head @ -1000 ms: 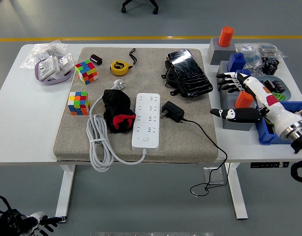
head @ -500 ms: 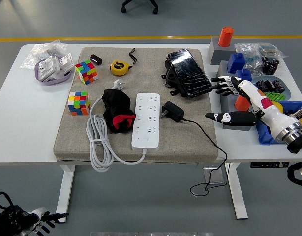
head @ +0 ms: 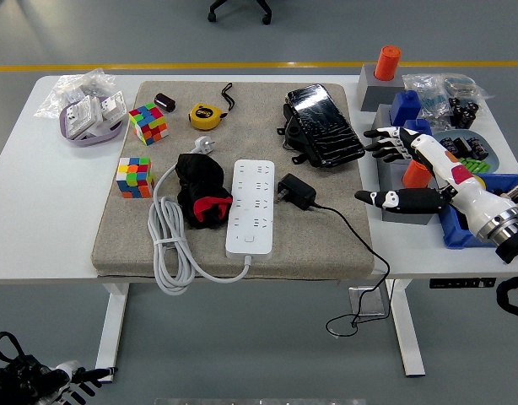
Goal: Pull the plug out and thorw away
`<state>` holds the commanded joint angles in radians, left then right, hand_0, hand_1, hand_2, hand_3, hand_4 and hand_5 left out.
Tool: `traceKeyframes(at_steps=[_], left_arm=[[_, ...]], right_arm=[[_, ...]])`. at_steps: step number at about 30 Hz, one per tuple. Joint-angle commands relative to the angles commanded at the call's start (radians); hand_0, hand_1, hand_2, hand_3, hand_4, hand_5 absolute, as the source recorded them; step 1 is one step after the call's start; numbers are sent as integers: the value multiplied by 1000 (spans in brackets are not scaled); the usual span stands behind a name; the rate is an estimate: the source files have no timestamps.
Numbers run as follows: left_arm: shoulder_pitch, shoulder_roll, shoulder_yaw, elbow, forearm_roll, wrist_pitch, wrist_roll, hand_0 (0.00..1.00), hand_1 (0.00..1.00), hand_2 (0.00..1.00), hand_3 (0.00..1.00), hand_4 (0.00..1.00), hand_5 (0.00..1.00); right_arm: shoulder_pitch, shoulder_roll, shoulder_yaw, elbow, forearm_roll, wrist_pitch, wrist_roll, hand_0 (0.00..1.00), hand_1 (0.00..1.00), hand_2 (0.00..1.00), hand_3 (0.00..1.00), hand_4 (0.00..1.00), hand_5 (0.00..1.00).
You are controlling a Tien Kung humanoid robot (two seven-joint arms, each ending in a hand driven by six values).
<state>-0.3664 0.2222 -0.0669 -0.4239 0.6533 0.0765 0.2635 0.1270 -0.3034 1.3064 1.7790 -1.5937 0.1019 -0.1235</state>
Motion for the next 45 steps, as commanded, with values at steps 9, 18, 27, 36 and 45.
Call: traceKeyframes(at_steps=[9, 18, 27, 36, 45], left_arm=[[10, -6, 40, -4, -63, 14, -30, 533, 664, 691, 659, 819, 723], [23, -6, 29, 2, -52, 9, -16, 532, 664, 691, 656, 813, 715], [15, -2, 35, 4, -64, 14, -21, 532, 663, 691, 653, 812, 711], [13, -3, 35, 3, -63, 14, -21, 533, 663, 690, 652, 816, 702], [12, -5, 38, 2, -68, 14, -23, 532, 664, 691, 651, 816, 701]], right_arm=[[-31, 4, 15, -6, -3, -2, 2, 698, 689, 705, 800, 998, 276], [-36, 21, 34, -2, -8, -3, 2, 697, 690, 703, 798, 998, 283], [-27, 18, 40, -1, -8, -5, 2, 695, 689, 703, 797, 998, 284], [-28, 19, 47, 0, -7, -8, 1, 694, 686, 702, 796, 998, 286], [-31, 21, 46, -3, -8, -7, 0, 694, 685, 702, 794, 998, 287]])
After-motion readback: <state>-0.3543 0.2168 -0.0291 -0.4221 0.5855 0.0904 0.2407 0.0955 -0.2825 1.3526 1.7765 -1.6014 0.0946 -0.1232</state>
